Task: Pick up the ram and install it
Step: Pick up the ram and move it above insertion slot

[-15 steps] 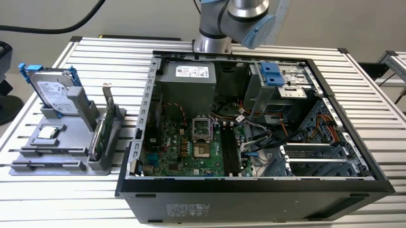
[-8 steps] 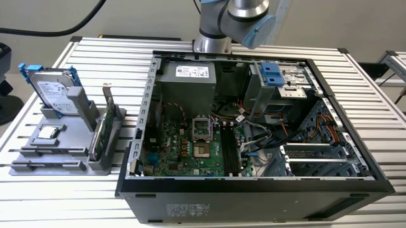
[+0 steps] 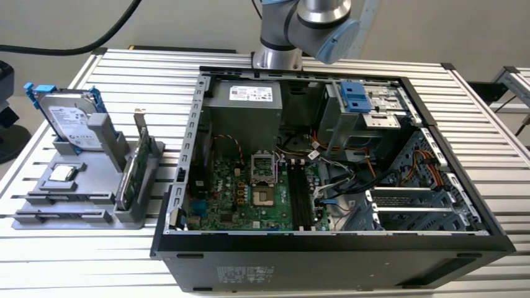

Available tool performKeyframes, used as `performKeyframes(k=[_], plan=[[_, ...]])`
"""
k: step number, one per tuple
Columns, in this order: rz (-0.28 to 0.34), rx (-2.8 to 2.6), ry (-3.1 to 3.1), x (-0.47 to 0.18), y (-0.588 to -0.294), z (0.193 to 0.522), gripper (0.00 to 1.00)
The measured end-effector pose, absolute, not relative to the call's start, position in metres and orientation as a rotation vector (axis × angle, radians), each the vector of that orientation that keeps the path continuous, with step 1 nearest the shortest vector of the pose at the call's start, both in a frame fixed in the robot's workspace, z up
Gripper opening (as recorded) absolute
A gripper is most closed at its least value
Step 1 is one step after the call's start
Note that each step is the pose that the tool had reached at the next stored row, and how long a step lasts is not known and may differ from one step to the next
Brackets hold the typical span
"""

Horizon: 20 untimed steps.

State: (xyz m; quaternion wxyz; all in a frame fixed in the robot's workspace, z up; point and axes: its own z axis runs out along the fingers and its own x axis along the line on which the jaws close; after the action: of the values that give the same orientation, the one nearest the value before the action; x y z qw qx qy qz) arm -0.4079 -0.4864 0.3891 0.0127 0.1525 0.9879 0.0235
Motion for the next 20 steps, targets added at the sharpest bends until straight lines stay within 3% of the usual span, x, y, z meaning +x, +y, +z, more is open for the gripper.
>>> performKeyframes(k=[20], plan=[[0.070,0.704,3.033,-0.4080,-0.4864,0.3830,0.00]])
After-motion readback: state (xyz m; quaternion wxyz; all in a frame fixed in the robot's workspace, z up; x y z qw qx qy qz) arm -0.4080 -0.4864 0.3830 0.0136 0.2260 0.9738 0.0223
